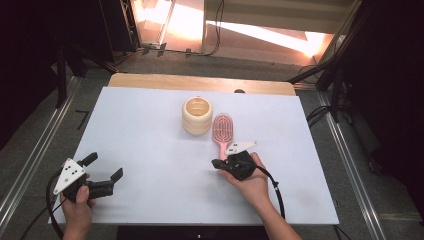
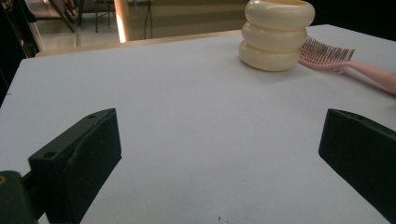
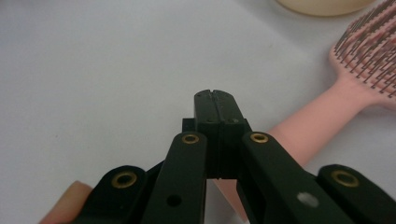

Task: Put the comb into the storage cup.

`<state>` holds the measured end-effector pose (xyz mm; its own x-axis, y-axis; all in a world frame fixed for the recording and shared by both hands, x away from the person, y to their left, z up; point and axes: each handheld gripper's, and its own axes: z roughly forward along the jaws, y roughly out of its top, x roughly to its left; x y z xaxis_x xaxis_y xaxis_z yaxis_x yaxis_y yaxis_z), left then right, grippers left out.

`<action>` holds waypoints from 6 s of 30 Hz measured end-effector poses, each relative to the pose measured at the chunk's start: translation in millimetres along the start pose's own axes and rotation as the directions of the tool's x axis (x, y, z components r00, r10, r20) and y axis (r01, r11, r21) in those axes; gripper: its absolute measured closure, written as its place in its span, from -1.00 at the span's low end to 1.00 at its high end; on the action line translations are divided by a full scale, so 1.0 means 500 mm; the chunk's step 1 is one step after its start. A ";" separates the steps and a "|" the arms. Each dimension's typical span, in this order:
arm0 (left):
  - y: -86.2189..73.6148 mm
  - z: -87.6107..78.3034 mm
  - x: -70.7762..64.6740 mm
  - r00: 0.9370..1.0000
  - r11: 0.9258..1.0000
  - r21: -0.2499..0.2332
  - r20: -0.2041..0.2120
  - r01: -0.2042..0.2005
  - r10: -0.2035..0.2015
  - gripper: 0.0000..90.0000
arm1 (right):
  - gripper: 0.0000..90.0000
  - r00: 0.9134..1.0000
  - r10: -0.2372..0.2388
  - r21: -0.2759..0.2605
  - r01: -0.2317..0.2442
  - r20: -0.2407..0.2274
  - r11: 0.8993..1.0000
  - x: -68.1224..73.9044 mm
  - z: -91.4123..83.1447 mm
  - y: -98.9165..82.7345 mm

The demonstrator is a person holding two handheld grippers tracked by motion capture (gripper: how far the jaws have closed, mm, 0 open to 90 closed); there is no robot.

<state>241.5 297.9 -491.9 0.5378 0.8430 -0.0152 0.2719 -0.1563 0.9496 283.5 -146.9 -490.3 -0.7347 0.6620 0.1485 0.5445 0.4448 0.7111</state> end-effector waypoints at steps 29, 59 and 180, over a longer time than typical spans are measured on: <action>0.000 0.001 -0.001 1.000 1.000 0.003 0.001 -0.004 0.004 -1.00 | 0.95 0.992 0.081 -0.016 -0.080 0.098 0.997 -0.099 0.042 0.070; 0.000 0.002 -0.001 1.000 1.000 0.003 0.005 -0.007 0.007 -1.00 | 0.96 0.983 0.083 0.075 -0.096 0.165 0.993 -0.140 0.080 0.067; 0.000 0.003 -0.004 1.000 1.000 0.009 0.008 -0.013 0.013 -1.00 | 0.15 0.948 0.228 0.293 -0.287 0.221 0.912 -0.229 -0.021 0.029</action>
<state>241.5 295.7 -492.2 0.5476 0.8367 -0.0052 0.2717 -0.1719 0.9469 371.1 -222.5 -490.0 -0.4832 0.8623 0.1513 0.8263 0.3921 0.4043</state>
